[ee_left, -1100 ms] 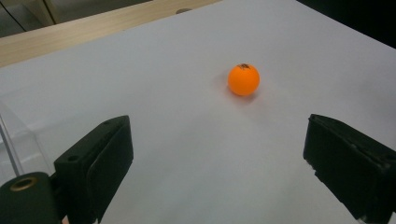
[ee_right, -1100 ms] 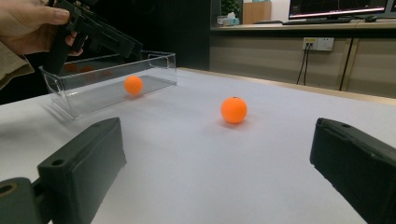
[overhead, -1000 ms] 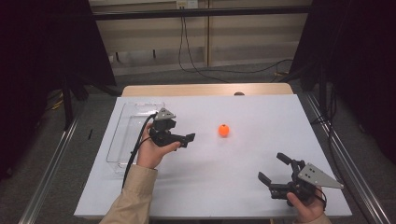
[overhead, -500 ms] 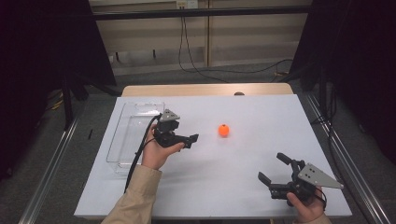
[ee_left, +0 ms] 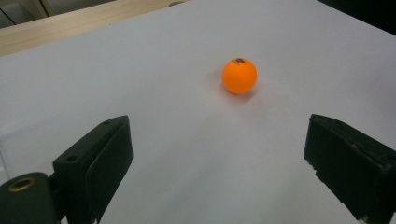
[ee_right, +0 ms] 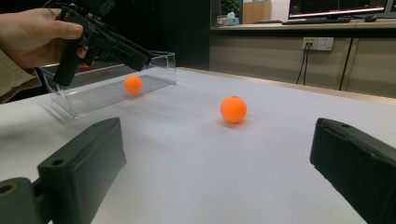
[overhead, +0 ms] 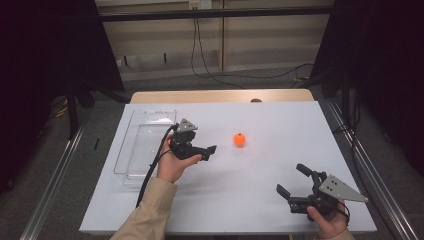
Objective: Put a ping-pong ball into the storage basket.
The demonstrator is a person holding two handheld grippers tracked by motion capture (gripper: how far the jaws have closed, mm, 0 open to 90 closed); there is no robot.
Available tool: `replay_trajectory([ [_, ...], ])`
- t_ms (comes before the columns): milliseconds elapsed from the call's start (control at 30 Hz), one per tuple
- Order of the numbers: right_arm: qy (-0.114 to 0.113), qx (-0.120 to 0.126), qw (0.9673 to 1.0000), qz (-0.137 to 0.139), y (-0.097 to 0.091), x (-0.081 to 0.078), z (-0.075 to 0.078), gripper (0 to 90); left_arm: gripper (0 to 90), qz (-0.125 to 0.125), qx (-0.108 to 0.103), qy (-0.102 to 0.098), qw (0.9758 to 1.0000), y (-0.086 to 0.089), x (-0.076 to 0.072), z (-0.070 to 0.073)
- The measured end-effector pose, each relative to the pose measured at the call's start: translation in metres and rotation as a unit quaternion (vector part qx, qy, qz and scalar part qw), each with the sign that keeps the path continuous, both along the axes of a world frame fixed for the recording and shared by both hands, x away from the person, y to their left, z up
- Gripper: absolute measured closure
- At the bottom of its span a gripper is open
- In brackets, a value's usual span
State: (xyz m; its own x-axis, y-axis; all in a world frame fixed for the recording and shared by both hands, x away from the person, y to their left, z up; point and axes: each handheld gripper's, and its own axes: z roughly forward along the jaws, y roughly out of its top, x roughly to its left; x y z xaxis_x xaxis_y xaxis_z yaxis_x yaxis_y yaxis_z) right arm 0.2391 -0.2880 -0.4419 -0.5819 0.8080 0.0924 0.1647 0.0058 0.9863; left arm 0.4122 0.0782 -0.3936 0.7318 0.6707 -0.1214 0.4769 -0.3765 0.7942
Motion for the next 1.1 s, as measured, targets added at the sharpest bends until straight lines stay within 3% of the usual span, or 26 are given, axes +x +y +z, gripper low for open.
replay_trajectory([
  [367,0.000,-0.001,1.0000,-0.001,0.000,0.000,0.000,2.4,8.0,-0.007,0.004,-0.002,1.0000,-0.009,-0.001,-0.007],
  [667,0.000,-0.002,1.0000,0.000,0.000,0.000,0.000,2.4,8.0,-0.007,-0.005,0.000,1.0000,-0.014,-0.002,-0.009],
  [1100,0.000,-0.003,1.0000,0.000,0.000,0.000,0.000,2.4,8.0,-0.010,0.005,0.004,0.9999,-0.021,-0.001,-0.016],
])
